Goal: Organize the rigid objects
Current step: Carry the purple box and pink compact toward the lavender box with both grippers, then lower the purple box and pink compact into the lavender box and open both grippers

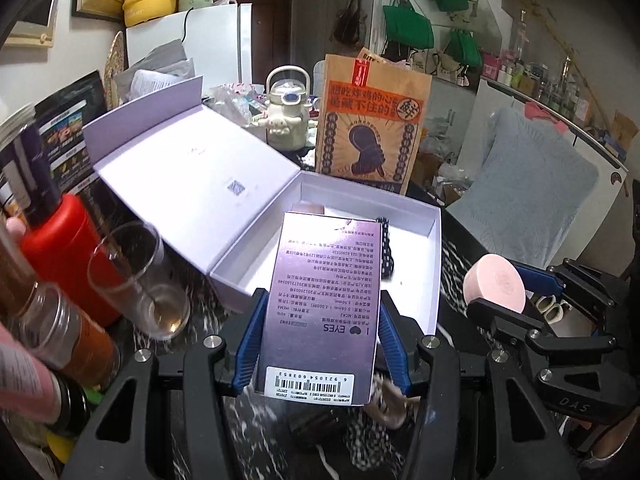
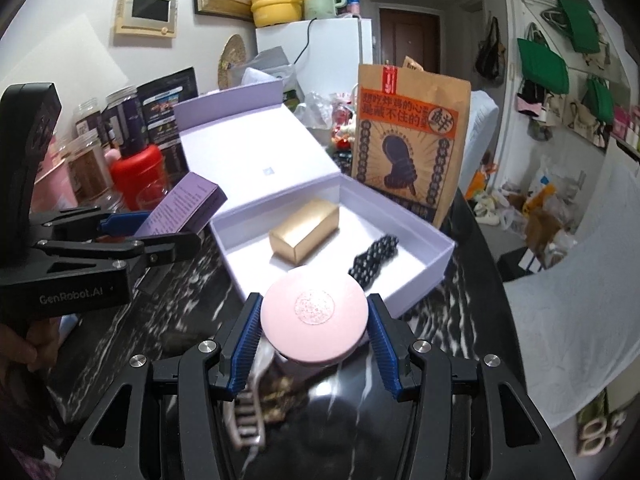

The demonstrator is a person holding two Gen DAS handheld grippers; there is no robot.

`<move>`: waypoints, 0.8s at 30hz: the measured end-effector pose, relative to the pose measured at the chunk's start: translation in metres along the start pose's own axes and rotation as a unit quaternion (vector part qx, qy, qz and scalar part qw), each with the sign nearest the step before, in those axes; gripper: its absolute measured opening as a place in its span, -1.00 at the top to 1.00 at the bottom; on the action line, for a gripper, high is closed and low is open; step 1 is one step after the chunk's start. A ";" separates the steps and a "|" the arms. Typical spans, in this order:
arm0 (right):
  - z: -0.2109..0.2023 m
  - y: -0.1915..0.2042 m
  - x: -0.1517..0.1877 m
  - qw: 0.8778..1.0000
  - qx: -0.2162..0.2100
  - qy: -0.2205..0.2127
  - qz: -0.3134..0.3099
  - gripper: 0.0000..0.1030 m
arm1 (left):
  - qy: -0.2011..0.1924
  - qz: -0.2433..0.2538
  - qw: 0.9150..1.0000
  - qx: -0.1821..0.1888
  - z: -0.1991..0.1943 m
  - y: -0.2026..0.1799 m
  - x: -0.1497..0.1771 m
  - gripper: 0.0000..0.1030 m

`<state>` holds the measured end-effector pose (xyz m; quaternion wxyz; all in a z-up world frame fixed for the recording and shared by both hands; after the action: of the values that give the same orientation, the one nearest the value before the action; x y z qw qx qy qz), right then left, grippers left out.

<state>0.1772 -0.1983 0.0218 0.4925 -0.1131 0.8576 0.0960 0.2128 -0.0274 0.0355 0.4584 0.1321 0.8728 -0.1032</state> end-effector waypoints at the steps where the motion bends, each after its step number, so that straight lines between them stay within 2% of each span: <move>1: 0.002 -0.001 -0.003 1.000 0.000 -0.002 -0.001 0.01 | -0.003 0.002 1.000 0.000 0.003 0.000 -0.005 -0.02; 19: 0.042 -0.022 -0.071 0.999 0.000 -0.043 -0.023 0.01 | -0.049 0.032 0.998 0.000 0.046 0.006 -0.072 -0.02; 24: 0.056 -0.032 -0.086 0.999 0.004 -0.047 -0.022 0.01 | -0.046 0.031 0.998 0.006 0.066 0.006 -0.084 -0.02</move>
<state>0.2748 -0.2053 0.0663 0.5344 -0.1249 0.8315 0.0867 0.3113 -0.0529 0.0674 0.5001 0.1567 0.8458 -0.0999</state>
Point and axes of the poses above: each gripper's, at about its wrist camera, not at the fingertips, and z roughly the way its jaws point, y to its left, x to its underside, the point moved 1 cm from there along z, roughly the way its jaws point, and after that the axes turned 9 degrees about -y, right-handed, at the moved point
